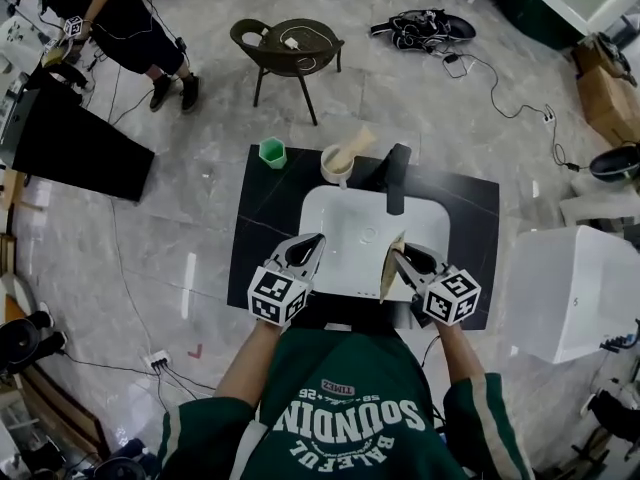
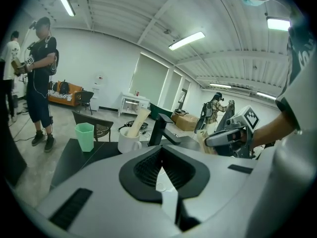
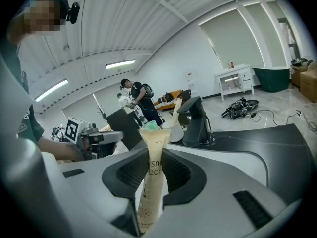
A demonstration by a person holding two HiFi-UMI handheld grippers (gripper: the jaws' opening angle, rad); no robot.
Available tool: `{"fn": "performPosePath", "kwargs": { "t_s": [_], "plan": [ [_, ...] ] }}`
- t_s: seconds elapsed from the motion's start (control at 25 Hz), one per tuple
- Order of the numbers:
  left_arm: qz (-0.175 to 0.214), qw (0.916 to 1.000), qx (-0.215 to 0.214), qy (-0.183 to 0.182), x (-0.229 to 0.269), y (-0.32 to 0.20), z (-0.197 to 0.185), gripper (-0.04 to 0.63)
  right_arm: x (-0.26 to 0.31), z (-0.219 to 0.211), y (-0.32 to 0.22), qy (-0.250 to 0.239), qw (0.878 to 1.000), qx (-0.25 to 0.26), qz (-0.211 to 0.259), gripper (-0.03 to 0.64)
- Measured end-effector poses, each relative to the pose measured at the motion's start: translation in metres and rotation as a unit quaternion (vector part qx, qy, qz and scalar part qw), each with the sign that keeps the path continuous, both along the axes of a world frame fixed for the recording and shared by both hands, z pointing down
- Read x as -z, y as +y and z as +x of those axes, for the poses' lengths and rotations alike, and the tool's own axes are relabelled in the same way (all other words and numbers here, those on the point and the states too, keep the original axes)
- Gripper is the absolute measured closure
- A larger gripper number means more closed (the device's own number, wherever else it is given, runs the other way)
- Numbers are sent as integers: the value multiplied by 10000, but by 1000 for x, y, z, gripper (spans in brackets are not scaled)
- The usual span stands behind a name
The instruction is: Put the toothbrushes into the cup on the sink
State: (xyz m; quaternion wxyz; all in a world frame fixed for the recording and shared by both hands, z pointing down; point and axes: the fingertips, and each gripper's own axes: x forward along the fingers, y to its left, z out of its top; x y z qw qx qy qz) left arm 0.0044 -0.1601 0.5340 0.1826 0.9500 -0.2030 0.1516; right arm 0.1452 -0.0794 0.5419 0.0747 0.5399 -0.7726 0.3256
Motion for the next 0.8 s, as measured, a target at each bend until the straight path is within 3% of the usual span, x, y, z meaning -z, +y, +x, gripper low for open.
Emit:
{"fn": "performPosePath", "kwargs": {
  "t_s": [0.4,0.8],
  "plan": [
    [-15,9993,364,30,-10,-30,-47,584,4,-65,-44,212,9972,669,273,512],
    [-77,9968,792,72,-15,-52,-101,584,47,-141,-138,312,9865,1263,993,514]
  ]
}}
